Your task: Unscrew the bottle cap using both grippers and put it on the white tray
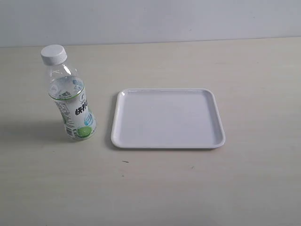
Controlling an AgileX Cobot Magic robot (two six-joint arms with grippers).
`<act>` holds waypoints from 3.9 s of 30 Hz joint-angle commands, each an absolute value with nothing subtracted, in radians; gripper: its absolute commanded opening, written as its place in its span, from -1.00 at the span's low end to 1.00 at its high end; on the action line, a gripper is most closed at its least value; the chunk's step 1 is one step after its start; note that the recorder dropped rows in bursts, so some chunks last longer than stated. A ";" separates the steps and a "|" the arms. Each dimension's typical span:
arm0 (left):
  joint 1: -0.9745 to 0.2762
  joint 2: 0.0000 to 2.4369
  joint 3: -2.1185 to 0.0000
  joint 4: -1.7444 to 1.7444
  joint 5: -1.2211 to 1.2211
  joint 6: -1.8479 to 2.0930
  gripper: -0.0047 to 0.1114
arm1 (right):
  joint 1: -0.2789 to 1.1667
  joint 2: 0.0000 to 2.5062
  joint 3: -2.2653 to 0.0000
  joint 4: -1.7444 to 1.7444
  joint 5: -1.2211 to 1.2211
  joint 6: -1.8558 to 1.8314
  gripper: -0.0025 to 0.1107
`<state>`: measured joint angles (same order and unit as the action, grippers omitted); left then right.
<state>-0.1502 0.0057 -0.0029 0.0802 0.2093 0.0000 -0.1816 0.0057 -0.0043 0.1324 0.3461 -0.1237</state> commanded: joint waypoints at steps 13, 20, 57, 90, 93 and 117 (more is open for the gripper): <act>-0.149 0.000 0.000 0.071 0.208 0.000 -0.92 | -0.186 0.000 0.000 0.131 0.338 -0.129 -0.96; -0.149 0.000 0.000 -0.060 0.130 -0.262 -0.92 | -0.186 0.000 0.000 0.131 0.338 -0.129 -0.96; -0.149 1.301 -0.324 0.342 -0.630 -0.220 -0.92 | -0.186 0.000 0.000 0.131 0.338 -0.129 -0.96; -0.149 1.517 -0.186 0.524 -0.780 -0.096 -0.92 | -0.186 0.000 0.000 0.131 0.338 -0.129 -0.96; -0.149 1.542 -0.186 0.524 -0.800 -0.080 -0.92 | -0.186 0.000 0.000 0.131 0.338 -0.129 -0.96; -0.149 1.738 -0.309 0.564 -0.901 -0.034 0.89 | -0.186 0.000 0.000 0.131 0.338 -0.129 -0.96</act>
<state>-0.1502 1.7162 -0.2854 0.5661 -0.8543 -0.0474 -0.1816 0.0057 -0.0043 0.1324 0.3461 -0.1237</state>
